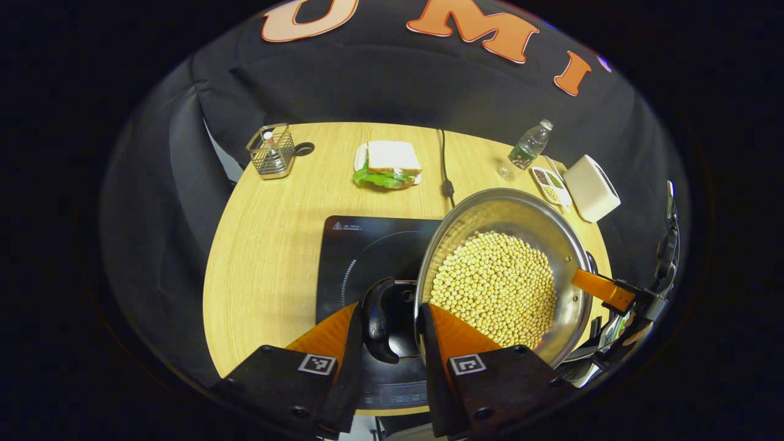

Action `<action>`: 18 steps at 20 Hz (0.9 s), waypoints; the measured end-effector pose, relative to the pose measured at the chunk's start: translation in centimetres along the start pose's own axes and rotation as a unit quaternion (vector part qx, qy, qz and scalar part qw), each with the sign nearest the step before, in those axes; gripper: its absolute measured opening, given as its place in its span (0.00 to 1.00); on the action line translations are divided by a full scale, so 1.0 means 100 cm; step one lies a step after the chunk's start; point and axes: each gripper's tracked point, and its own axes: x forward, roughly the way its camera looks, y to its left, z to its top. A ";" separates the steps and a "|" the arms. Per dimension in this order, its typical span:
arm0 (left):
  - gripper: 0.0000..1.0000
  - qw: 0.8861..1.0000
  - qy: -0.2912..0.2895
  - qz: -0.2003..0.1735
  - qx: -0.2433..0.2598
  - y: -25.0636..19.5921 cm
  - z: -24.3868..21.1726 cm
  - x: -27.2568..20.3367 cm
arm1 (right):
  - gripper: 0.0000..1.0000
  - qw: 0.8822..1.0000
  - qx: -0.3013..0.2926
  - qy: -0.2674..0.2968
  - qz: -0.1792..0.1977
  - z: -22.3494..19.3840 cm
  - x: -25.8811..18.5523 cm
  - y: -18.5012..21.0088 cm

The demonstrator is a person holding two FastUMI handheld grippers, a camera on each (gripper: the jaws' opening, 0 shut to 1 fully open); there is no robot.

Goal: First push the handle of the pot to place it horizontally, then grasp the pot with both hands and set it on the induction cooktop.

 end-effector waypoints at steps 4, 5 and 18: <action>0.53 1.000 0.002 0.008 0.005 0.032 0.003 -0.002 | 0.50 1.000 0.007 0.010 0.002 -0.012 0.002 0.030; 0.53 1.000 0.002 0.009 0.006 0.039 0.003 -0.003 | 0.50 1.000 0.007 0.011 0.002 -0.015 0.002 0.036; 0.53 1.000 0.017 0.009 0.000 0.063 0.002 0.010 | 0.49 0.999 0.024 0.025 -0.014 -0.038 0.013 0.058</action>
